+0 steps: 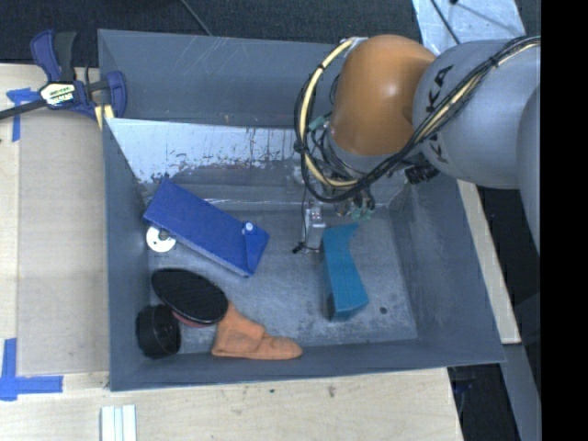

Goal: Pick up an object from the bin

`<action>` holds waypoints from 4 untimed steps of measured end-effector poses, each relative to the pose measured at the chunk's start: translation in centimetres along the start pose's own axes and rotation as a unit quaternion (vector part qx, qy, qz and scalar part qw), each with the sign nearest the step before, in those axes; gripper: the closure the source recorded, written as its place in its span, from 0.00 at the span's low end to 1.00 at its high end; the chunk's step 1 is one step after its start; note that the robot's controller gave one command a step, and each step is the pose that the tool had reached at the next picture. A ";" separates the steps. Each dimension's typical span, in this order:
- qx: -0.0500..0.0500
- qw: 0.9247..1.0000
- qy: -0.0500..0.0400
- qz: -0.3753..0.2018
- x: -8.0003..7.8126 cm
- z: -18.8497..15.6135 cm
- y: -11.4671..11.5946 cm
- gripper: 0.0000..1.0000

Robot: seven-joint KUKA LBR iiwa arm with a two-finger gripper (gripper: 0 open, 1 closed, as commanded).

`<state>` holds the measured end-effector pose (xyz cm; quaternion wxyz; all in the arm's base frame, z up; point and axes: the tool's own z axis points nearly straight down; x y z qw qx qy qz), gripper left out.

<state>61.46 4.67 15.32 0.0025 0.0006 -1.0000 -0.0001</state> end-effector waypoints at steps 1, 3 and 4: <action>0.000 1.000 -0.004 0.000 -0.2 -0.5 0.0 0.00; -0.001 0.999 -0.006 0.033 1.5 7.2 4.9 1.00; -0.001 0.999 -0.006 0.033 1.5 7.2 4.9 1.00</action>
Offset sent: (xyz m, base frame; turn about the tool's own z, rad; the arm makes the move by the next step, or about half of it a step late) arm -0.0055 0.0914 -0.0832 0.0234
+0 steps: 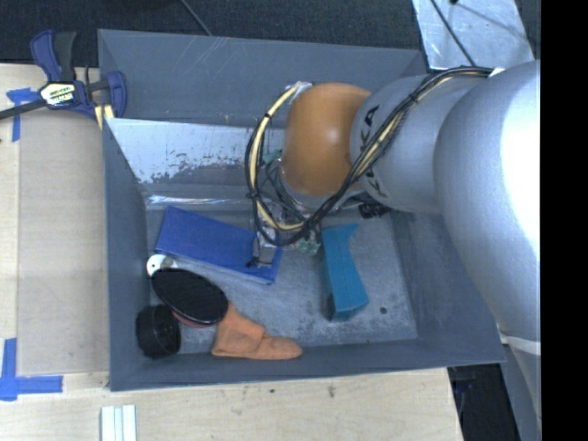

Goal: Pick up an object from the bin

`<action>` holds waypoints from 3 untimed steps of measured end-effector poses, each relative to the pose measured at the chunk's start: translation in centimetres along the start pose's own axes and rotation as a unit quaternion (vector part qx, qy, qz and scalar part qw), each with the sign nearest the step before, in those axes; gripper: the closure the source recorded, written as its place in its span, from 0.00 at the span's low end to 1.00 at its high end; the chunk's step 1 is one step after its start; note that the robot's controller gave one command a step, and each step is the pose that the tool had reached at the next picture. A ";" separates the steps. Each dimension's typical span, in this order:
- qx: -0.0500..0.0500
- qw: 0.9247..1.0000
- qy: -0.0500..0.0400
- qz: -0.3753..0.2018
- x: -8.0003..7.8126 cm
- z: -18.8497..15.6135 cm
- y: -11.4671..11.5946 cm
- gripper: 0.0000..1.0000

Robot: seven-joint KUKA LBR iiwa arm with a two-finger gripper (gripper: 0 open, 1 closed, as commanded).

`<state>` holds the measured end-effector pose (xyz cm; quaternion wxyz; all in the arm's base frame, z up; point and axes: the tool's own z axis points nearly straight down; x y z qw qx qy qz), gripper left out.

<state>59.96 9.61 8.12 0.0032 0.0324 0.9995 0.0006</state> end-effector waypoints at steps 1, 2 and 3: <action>0.001 1.000 0.005 0.002 0.6 -4.9 -1.4 1.00; 0.000 1.000 -0.002 -0.012 -1.4 -8.3 -1.1 1.00; 0.001 1.000 0.005 -0.014 1.5 -11.1 0.2 1.00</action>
Offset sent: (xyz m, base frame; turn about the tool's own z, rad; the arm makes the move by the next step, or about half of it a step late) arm 0.0188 -0.0090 0.0704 -0.0373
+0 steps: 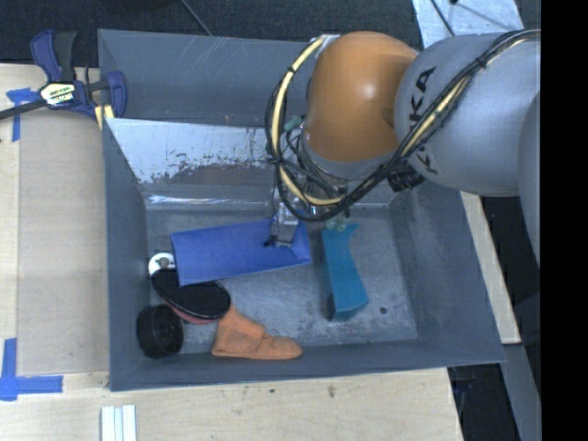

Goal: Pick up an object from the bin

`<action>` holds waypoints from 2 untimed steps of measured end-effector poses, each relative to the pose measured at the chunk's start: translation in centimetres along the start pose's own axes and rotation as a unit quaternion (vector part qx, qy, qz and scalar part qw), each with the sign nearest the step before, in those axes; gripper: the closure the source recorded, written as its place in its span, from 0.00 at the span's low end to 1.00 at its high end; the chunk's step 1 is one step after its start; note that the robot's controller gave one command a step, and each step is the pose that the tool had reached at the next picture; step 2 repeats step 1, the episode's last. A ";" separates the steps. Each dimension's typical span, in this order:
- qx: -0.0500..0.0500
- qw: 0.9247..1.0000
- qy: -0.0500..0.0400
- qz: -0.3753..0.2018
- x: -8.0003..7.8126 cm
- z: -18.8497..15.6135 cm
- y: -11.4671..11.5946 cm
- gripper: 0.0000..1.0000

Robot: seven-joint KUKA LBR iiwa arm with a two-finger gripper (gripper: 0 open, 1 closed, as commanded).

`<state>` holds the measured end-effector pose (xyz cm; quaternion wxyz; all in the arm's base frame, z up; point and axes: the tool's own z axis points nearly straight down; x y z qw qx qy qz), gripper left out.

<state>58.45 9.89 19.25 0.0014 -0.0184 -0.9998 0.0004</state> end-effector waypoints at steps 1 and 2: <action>-0.001 1.000 -0.002 -0.003 -1.0 -6.7 -0.4 1.00; -0.001 1.000 -0.002 -0.003 -1.0 -6.7 -0.4 1.00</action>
Offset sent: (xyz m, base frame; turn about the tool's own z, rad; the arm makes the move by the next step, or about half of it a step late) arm -0.0016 -0.0060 0.1651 0.0290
